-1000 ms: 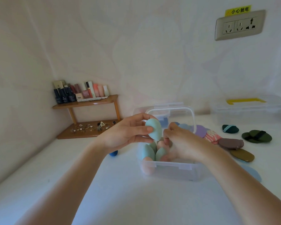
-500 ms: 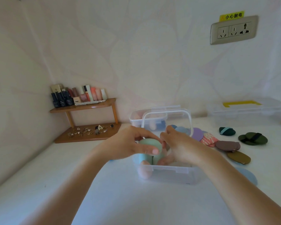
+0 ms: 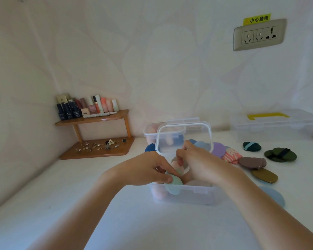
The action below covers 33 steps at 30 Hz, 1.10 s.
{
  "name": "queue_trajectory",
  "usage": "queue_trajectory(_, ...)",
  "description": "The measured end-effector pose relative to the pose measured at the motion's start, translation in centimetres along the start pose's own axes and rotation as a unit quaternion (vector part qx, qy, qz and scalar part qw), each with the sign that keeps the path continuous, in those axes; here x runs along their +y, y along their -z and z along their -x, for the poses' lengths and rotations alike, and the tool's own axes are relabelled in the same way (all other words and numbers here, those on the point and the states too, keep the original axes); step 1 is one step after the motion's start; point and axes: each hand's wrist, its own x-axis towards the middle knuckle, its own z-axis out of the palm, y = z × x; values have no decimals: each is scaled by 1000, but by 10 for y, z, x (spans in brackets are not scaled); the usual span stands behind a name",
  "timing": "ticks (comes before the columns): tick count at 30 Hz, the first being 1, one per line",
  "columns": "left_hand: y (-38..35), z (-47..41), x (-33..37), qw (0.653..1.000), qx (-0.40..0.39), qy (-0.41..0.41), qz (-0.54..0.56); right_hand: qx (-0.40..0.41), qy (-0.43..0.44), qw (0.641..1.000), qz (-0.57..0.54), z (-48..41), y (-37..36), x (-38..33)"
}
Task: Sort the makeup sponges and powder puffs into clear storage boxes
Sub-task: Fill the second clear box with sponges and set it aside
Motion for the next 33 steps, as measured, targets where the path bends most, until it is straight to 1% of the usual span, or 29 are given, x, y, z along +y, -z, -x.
queue_trajectory(7, -5, -9, 4, 990, -20, 63, -127, 12, -10, 999, -30, 1, -1, -8)
queue_trajectory(9, -9, -13, 4, 986, -8, 74, -149, 10, -13, 999, -39, 1, -2, -8)
queue_trajectory(13, -16, -18, 5, 976, 45, 82, -195, 13, -15, 999, -33, 1, -3, -9)
queue_trajectory(15, -15, -19, 5, 980, 45, 81, -178, 18, -16, 999, -30, 1, -3, -9)
queue_trajectory(18, -9, -15, 5, 988, 4, 67, -141, 22, -12, 999, -28, 1, -4, -10)
queue_trajectory(21, -6, -15, 5, 986, -36, 72, -148, 25, -3, 999, -19, 0, -5, -11)
queue_trajectory(23, -9, -18, 3, 981, -46, 82, -168, 25, 0, 1000, -17, 0, -6, -11)
queue_trajectory(26, -14, -22, 4, 975, -37, 110, -192, 24, 1, 999, -24, 0, -6, -10)
queue_trajectory(28, -16, -24, 5, 972, -28, 127, -196, 8, -2, 999, -45, 1, -3, -9)
queue_trajectory(31, -14, -21, 3, 979, -19, 121, -162, -11, -7, 995, -97, 2, 5, -5)
queue_trajectory(33, -8, -13, 2, 987, -8, 116, -112, -13, -5, 993, -116, 2, 8, -4)
